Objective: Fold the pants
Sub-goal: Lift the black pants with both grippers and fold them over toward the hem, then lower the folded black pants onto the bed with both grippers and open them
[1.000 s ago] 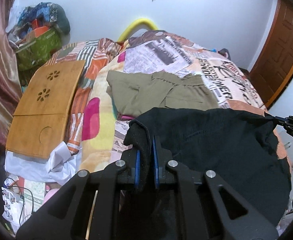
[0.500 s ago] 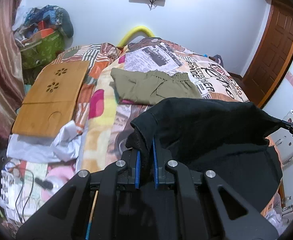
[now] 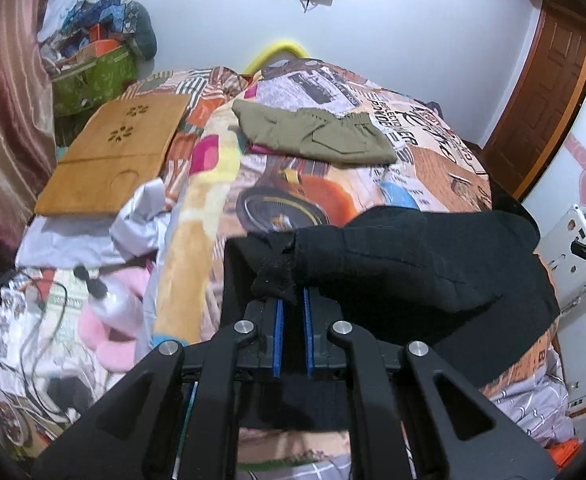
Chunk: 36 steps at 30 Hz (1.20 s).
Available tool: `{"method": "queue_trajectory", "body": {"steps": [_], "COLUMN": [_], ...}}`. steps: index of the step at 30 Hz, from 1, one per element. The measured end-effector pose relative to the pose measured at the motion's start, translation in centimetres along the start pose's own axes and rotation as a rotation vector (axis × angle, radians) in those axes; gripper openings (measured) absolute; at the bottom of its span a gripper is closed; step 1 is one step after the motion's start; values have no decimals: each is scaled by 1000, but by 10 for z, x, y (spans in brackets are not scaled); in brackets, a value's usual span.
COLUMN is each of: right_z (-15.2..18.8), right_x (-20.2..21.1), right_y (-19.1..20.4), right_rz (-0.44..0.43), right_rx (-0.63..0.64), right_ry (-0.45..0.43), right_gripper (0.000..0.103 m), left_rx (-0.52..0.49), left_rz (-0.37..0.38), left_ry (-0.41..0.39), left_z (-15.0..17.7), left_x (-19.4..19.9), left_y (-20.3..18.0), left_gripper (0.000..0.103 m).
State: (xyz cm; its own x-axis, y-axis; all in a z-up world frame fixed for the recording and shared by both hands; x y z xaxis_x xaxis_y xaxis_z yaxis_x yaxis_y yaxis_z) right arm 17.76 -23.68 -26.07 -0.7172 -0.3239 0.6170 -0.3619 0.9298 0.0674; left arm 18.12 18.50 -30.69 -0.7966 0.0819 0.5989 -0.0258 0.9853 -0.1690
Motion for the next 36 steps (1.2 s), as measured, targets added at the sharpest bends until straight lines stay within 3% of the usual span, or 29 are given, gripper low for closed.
{"method": "queue_trajectory", "body": {"steps": [6, 11, 14, 16, 18, 20, 25, 32, 33, 36], "right_z": [13, 11, 6, 0, -7, -14, -17, 6, 7, 13], "right_x": [8, 2, -8, -15, -23, -37, -71, -111, -113, -115], "right_y": [0, -4, -5, -7, -11, -18, -32, -46, -47, -44], "right_rz": [-13, 28, 41, 59, 81, 101, 147, 186, 187, 150], "right_rx": [-25, -4, -18, -13, -16, -37, -88, -129, -134, -166], "right_ry": [15, 12, 21, 13, -5, -9, 27, 133, 137, 154], "right_gripper": [3, 6, 19, 36, 47, 52, 52, 52, 49, 15], "left_rx": [0, 34, 34, 26, 14, 5, -4, -12, -13, -10], "left_rz": [-41, -42, -51, -56, -62, -62, -70, -82, -83, -88], "left_ry": [19, 71, 99, 97, 96, 100, 112, 118, 117, 102], "left_z": [24, 48, 58, 59, 59, 59, 62, 67, 66, 63], "left_x": [2, -8, -13, -14, -15, -18, -24, -30, -31, -31], "left_y": [10, 19, 20, 18, 17, 15, 15, 16, 16, 15], "left_gripper": [2, 2, 3, 3, 3, 3, 3, 3, 3, 2]}}
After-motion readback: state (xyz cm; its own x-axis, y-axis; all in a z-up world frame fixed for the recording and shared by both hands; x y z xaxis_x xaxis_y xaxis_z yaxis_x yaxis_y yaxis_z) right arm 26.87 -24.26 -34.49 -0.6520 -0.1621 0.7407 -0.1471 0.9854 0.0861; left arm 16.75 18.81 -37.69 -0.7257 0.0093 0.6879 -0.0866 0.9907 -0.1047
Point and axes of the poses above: each gripper's, at about its wrist camera, not at the fingertips, and x roughly against the way its jaws point, y to its left, z to its underside, the point moved 10 cm from there along -x, roughly the way its jaws point, and after that the axes turned 13 degrees about -y, right-handed, at the moved point
